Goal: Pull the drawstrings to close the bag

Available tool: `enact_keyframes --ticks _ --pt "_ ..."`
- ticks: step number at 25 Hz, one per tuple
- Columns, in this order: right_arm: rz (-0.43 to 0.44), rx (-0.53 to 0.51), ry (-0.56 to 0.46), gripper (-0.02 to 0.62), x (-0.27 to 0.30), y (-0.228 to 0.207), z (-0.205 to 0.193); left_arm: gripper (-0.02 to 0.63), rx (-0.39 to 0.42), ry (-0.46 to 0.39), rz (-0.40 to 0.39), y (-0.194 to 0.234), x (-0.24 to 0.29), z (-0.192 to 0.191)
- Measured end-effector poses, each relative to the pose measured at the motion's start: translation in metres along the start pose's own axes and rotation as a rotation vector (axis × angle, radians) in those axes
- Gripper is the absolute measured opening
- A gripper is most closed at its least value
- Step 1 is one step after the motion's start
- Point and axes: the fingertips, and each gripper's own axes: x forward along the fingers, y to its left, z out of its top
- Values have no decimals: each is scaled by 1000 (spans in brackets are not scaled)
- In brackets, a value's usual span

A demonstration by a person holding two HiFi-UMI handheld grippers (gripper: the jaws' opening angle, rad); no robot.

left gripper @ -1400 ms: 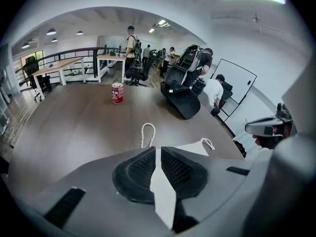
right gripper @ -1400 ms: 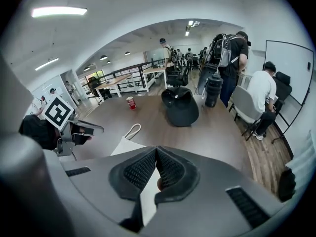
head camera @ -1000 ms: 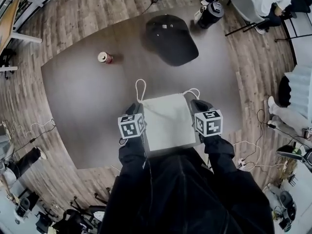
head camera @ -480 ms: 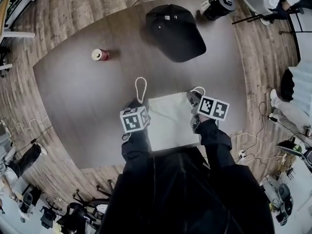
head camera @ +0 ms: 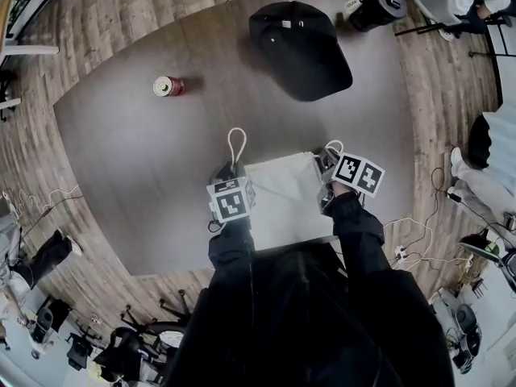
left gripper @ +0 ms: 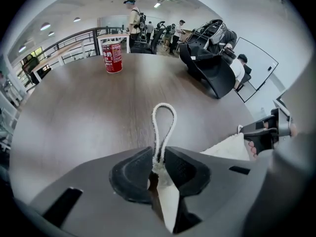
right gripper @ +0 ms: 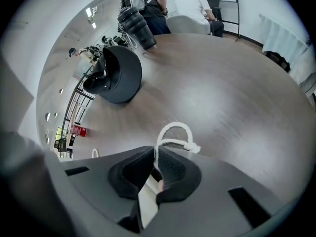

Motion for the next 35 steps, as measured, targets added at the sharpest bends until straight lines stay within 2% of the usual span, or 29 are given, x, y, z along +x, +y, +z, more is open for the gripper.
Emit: enact_keyframes --ticks 1,4,8,12,20,24,35 --pt "4 -8 -3 38 0 1 0 78 6 1 12 3 0 0" --pt "24 -12 -27 31 0 7 4 45 11 6 7 8 1 0" --pt "64 -13 -67 29 -10 14 10 40 -49 -21 -20 13 -6 0" --pt "153 -51 -108 28 -28 28 15 38 -128 -88 -56 14 -22 6" --pt "318 -117 -186 28 -85 54 12 38 -171 -192 -104 5 -68 15" --pt "355 -135 -261 27 -120 60 12 38 -175 -268 -113 3 -106 20" --pt "422 -221 -445 26 -228 75 17 38 -200 -556 -166 -17 -231 57"
